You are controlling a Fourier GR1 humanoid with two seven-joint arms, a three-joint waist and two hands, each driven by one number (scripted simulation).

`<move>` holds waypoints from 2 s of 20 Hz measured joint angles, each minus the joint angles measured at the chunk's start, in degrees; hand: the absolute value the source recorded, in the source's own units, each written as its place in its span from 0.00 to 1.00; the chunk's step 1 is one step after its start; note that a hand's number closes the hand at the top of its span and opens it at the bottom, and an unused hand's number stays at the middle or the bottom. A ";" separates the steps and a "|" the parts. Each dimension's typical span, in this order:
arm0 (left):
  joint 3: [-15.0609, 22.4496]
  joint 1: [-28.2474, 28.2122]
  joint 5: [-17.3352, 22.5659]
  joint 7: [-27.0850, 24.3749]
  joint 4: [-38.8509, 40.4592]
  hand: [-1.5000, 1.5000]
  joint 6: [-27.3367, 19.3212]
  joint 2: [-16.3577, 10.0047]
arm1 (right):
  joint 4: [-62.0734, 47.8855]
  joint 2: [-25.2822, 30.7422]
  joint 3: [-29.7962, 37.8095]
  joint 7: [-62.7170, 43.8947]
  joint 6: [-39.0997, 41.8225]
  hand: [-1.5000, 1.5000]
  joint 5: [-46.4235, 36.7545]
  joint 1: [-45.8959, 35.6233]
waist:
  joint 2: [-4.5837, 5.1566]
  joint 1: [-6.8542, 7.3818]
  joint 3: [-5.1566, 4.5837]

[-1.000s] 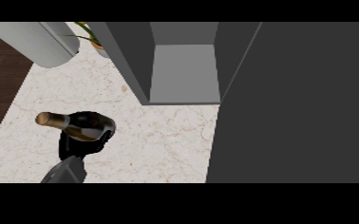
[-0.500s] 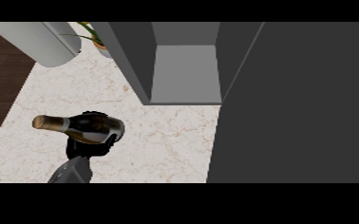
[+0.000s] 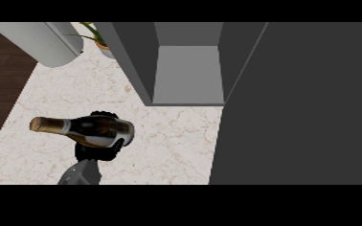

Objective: Pick up the wine, place it into the cabinet and close the cabinet

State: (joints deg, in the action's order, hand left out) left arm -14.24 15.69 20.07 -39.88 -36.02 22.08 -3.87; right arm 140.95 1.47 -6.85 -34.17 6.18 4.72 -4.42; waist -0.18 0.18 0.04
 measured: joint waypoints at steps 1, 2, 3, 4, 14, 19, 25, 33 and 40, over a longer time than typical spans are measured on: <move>0.92 -0.96 -0.13 0.89 -2.36 1.00 -0.38 0.70 | -0.06 -0.13 -0.11 0.09 -0.08 0.00 -0.04 -0.32 | -0.01 0.06 0.00; 1.87 -1.90 -0.34 1.66 -4.63 1.00 -0.64 1.26 | -0.02 0.02 0.34 -0.38 -0.19 0.00 0.04 -0.73 | -0.02 0.08 0.00; 2.94 -3.54 -0.44 2.75 -7.79 1.00 -0.80 1.81 | -0.11 0.36 1.18 -0.34 0.12 0.00 0.27 -0.77 | -0.05 0.17 0.01; 3.95 -4.21 -0.33 3.80 -10.14 1.00 -1.22 2.24 | -0.08 0.40 1.18 -0.53 0.14 0.00 0.33 -0.84 | -0.05 0.15 0.02; 22.61 -11.69 6.99 13.23 -31.88 1.00 -16.07 3.71 | -0.33 0.14 0.76 -2.72 -0.98 0.00 0.62 -3.29 | 0.01 -0.03 -0.02; 30.27 -11.47 11.34 14.42 -35.22 1.00 -25.13 3.81 | -0.52 0.44 1.50 -1.38 -0.06 0.00 0.95 -2.16 | 0.09 -0.27 -0.02; 37.21 -8.06 17.69 11.49 -32.14 1.00 -33.23 3.84 | -1.19 1.31 4.19 0.04 1.76 0.00 2.74 -0.92 | 0.17 -0.54 -0.05; 41.10 -1.48 25.38 5.50 -22.16 1.00 -36.18 3.86 | -1.91 0.70 3.03 0.77 1.73 0.00 3.12 -0.93 | 0.22 -0.61 -0.06; 41.73 3.45 28.49 0.93 -15.28 1.00 -34.76 3.86 | -3.03 1.12 4.65 2.24 2.74 0.00 5.22 0.07 | 0.23 -0.64 -0.06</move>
State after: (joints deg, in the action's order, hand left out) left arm 27.48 19.14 48.56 -38.96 -51.30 -12.68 -0.01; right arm 137.92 2.60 -2.20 -31.92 8.92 9.95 -4.35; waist 0.05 -0.46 -0.03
